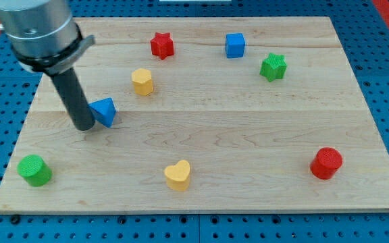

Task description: Move the yellow hexagon a bit left

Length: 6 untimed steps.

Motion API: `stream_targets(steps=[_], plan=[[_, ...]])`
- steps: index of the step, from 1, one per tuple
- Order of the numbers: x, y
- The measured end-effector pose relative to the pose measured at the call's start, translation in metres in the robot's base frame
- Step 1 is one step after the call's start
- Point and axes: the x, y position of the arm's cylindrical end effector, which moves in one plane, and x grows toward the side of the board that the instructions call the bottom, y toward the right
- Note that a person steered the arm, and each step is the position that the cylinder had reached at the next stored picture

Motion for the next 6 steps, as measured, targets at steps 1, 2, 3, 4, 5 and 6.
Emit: stream_targets(steps=[1, 2, 3, 4, 5, 6], plan=[[-0.029, 0.054], [-0.046, 0.118], [-0.029, 0.164], [-0.041, 0.228], [-0.111, 0.214], [-0.108, 0.147]])
